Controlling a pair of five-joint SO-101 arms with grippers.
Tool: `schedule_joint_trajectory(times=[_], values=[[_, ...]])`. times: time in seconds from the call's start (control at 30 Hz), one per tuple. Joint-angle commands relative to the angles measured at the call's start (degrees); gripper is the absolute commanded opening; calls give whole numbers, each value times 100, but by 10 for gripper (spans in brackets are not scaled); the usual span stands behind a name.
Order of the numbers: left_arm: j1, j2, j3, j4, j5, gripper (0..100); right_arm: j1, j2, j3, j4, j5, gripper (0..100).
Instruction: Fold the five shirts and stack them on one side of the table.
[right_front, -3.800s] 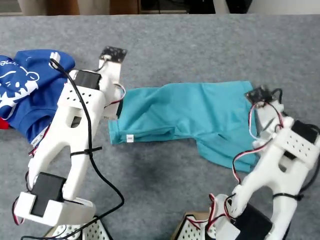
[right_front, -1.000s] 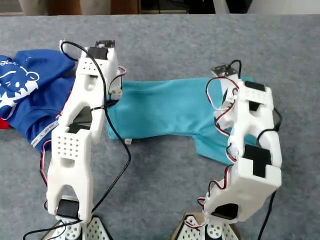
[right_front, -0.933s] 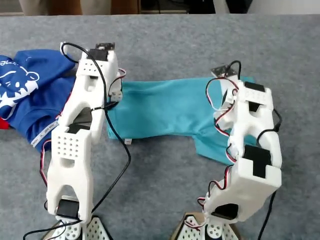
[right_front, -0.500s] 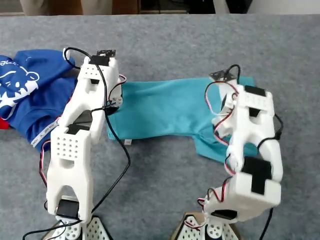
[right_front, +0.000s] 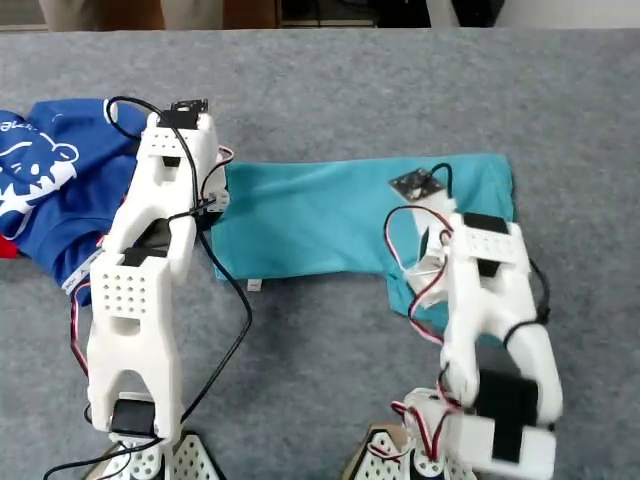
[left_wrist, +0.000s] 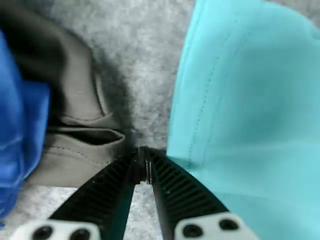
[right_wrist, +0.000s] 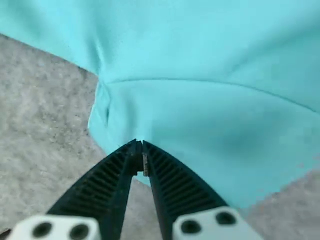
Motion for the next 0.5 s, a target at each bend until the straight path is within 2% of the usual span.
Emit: schedule_joint_trajectory(times=[0.0,0.17,0.27,0.37,0.47], values=[[-53,-321,9,-44,35,19,268,-857,-251,334,387,2],[-9,-321,-9,-18,35,19,286,-1516,-145,413,2171,11],[-9,-321,-18,0,35,19,295,-1543,145,369,3341,72],[-26,-330,9,26,35,19,295,-1543,426,220,3903,146],[-35,-488,9,149,35,19,295,-1543,541,246,4132,172]])
